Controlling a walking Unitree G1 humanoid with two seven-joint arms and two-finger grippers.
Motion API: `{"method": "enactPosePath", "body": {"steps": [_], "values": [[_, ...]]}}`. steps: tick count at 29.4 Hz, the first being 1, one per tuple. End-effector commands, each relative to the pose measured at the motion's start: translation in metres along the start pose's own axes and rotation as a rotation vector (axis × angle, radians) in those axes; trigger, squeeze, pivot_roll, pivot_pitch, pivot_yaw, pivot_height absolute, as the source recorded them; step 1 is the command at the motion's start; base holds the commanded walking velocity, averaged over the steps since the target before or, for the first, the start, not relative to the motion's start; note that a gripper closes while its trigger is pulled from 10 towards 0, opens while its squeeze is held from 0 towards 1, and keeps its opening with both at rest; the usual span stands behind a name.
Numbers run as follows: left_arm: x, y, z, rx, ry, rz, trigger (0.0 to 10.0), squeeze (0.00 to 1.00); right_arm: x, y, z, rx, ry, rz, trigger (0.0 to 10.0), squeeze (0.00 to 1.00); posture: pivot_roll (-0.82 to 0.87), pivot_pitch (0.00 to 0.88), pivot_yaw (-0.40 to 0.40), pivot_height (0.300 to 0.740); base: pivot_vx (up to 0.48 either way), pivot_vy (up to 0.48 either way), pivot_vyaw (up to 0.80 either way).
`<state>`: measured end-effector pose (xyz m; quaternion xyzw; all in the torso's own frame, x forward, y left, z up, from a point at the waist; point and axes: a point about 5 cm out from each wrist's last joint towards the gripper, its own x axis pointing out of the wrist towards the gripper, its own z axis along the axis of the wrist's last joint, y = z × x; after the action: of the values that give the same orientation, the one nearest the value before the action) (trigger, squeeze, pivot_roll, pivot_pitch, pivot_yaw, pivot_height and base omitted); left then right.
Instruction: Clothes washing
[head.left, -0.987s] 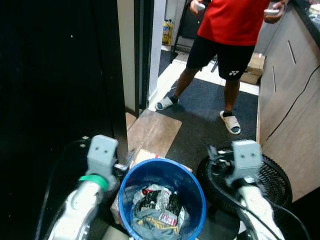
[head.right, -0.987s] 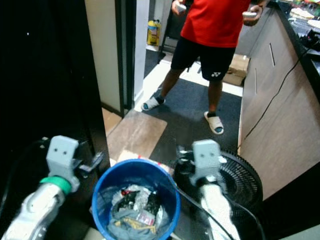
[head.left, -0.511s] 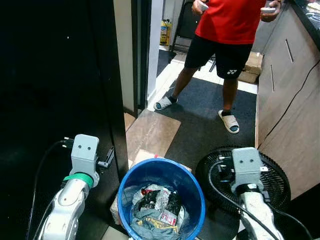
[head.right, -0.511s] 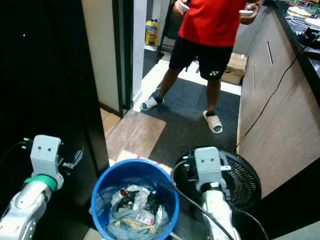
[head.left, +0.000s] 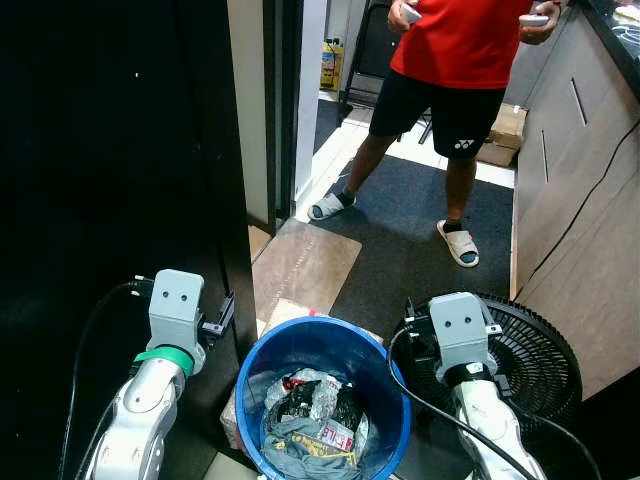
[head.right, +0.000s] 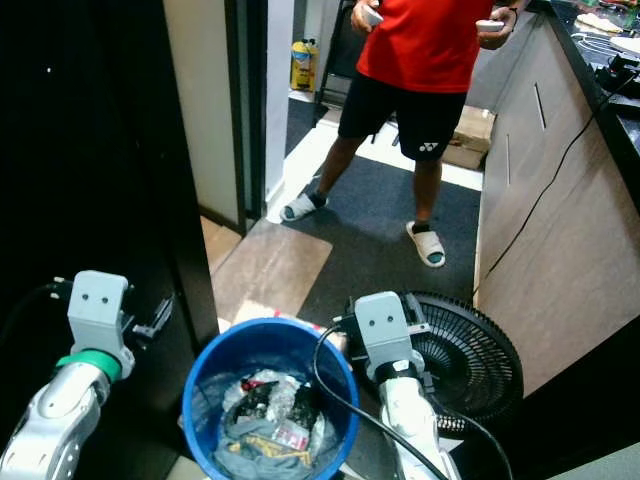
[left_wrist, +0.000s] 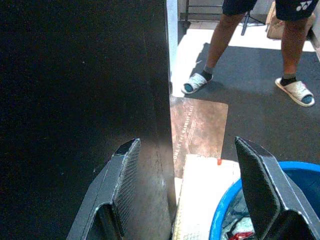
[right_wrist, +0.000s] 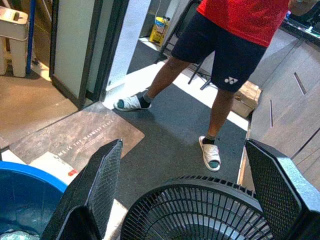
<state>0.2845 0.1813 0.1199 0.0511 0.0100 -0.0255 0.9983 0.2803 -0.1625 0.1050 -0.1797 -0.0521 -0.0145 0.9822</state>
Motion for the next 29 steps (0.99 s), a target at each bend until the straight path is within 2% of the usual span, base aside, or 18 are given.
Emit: {"method": "enactPosePath", "body": {"steps": [1,22,23,29], "values": [[0.0001,-0.0030,-0.0045,0.010,0.015,-0.011,10.0,0.00,-0.0039,-0.0014,-0.0067,-0.006,0.021,0.000,10.0,0.00,0.08,0.013,-0.003,0.740,0.000,0.000,0.00],[-0.0001,-0.0077,-0.0057,0.009,0.016,-0.029,10.0,0.00,-0.0042,0.0009,-0.0079,0.040,0.034,-0.001,10.0,0.00,0.08,0.013,0.000,0.740,0.000,0.000,0.00],[-0.0003,-0.0079,-0.0060,0.010,0.017,-0.030,10.0,0.00,-0.0042,0.0011,-0.0084,0.060,0.039,0.003,10.0,1.00,0.08,0.015,-0.001,0.740,0.000,0.000,0.00],[-0.0005,-0.0082,-0.0063,0.011,0.018,-0.030,10.0,0.00,-0.0043,0.0012,-0.0088,0.081,0.043,0.009,10.0,1.00,0.08,0.014,-0.001,0.740,0.000,0.000,0.00]]}}
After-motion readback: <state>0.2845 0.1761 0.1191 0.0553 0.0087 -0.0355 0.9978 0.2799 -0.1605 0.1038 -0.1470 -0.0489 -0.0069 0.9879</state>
